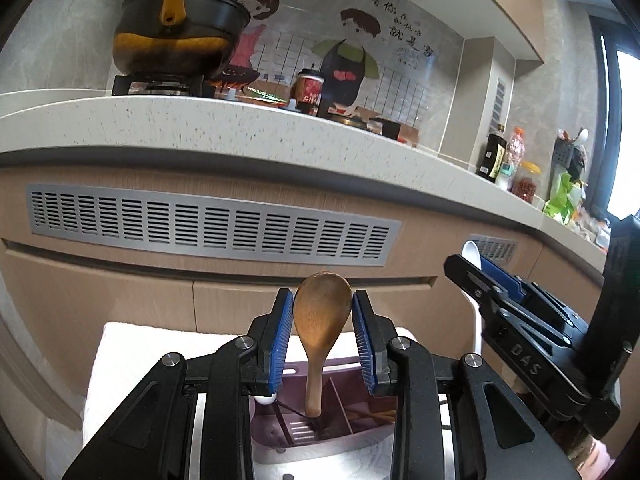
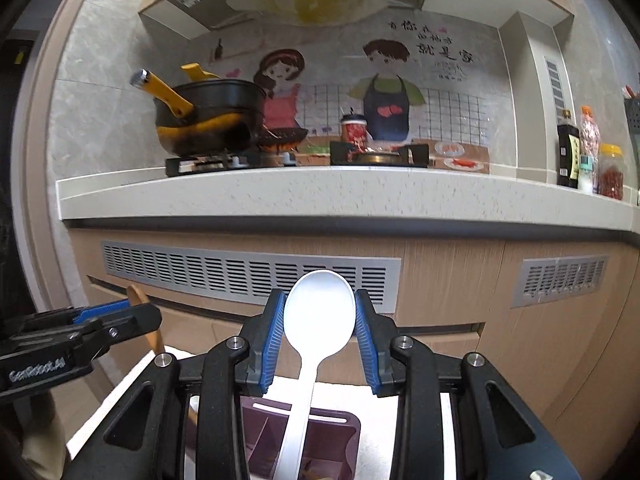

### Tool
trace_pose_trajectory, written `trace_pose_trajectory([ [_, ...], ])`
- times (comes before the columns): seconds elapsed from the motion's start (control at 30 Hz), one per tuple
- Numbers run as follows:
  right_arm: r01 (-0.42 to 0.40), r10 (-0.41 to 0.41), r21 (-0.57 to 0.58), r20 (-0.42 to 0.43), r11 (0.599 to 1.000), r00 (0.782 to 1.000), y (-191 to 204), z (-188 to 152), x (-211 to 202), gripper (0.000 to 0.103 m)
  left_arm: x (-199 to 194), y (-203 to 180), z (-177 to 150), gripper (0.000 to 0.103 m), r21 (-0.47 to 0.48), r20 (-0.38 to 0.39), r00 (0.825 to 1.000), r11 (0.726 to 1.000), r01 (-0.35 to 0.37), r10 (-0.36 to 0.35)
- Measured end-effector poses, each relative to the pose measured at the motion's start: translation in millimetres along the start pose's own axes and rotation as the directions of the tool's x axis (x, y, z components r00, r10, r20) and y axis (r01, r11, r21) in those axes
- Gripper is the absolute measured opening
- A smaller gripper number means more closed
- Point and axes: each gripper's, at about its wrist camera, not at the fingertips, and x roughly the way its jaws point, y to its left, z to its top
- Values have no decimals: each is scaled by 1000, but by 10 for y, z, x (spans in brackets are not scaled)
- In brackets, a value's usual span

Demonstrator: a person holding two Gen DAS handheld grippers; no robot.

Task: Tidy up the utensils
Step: 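Open both tools to drop the spoons into the caddy, then move both tools back down toward the remaining utensils on the table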

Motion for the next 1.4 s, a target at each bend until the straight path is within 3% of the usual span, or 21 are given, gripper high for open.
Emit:
trace_pose_trajectory([
  [0.23, 27, -27, -7, 7, 1000, 1000, 10, -157, 185, 33, 172, 43, -91, 33, -22, -28, 1000, 1000, -14, 14],
  [0.33, 40, -40, -17, 5, 999, 999, 16, -224, 233, 36, 244, 58, -147, 48, -25, -51, 999, 1000, -10, 9],
  [0.37, 37, -37, -17, -7, 999, 999, 6, -249, 237, 42, 247, 59, -167, 56, -27, -54, 998, 1000, -12, 10],
  [0.47, 28, -28, -6, -17, 1000, 999, -44, -265, 177, 49, 183, 44, -201, 56, -21, -50, 999, 1000, -15, 14],
  [0.6, 35, -35, -11, 4, 999, 999, -113, -235, -43, 52, 11, 21, -237, 56, -4, -40, 999, 1000, -17, 16],
  [0.83, 10, -9, -63, 16, 998, 1000, -75, -302, -594, 69, -258, 108, -578, 56, 13, -110, 993, 999, -51, 52],
  [1.0, -20, 16, -144, -24, 989, 1000, 71, -573, -924, 83, -421, 249, -1041, 57, 7, -215, 973, 996, -85, 85],
  [1.23, -53, 23, -206, -142, 977, 990, 200, -1049, -1054, 91, -676, 411, -1721, 57, -40, -340, 937, 994, -105, 85],
  [1.4, -83, 19, -208, -296, 975, 955, 188, -1478, -945, 91, -782, 455, -2084, 57, -58, -415, 907, 992, -113, 79],
])
